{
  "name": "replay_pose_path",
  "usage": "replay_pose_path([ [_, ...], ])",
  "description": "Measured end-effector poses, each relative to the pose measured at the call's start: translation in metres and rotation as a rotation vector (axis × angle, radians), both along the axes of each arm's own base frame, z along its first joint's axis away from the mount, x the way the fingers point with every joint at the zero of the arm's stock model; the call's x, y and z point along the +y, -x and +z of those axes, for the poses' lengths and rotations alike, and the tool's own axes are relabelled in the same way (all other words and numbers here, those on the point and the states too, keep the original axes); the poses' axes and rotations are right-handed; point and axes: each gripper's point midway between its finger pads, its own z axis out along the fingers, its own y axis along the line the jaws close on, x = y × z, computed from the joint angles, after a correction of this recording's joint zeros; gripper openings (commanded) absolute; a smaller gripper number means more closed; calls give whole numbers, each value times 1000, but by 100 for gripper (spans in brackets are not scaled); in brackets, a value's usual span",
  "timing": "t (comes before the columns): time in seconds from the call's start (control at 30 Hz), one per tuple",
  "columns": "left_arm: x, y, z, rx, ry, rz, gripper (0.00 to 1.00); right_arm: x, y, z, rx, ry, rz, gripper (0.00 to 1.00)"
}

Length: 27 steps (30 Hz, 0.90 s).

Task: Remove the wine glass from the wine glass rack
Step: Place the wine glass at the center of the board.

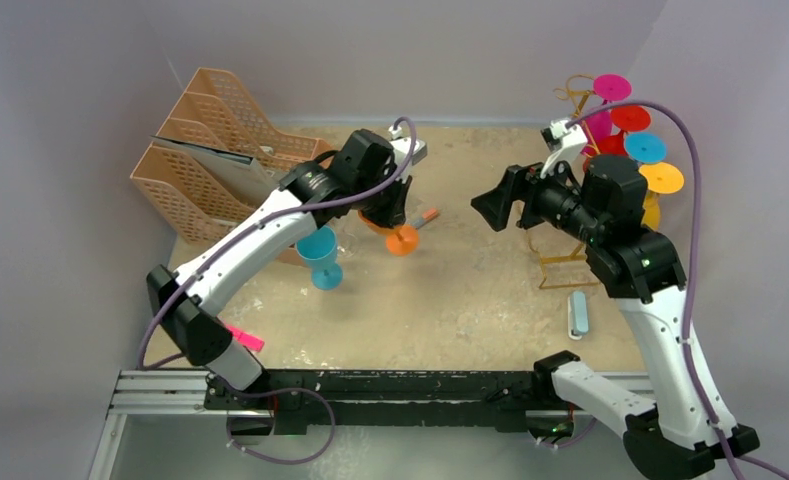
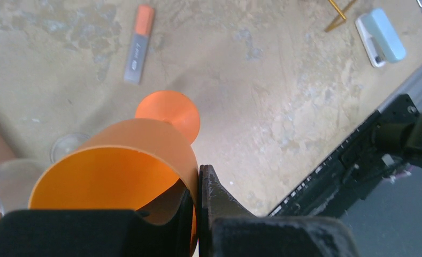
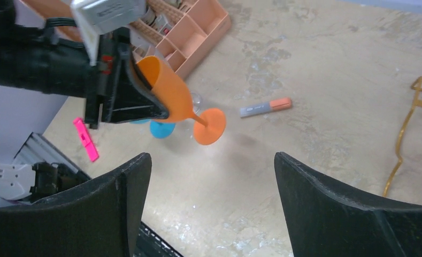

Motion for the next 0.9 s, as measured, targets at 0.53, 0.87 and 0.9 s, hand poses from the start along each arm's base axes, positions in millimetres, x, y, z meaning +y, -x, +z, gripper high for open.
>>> replay_pose_path([
  [0.53, -3, -110, -35, -52, -185, 83, 0, -17, 20, 24, -110, -7, -45, 88],
  [0.87, 25, -148, -84, 23, -285, 156, 0, -17, 21, 31, -143, -21, -43, 88],
  [0.9, 26, -149, -88, 29, -293, 158, 0, -17, 20, 32, -146, -22, -43, 88],
])
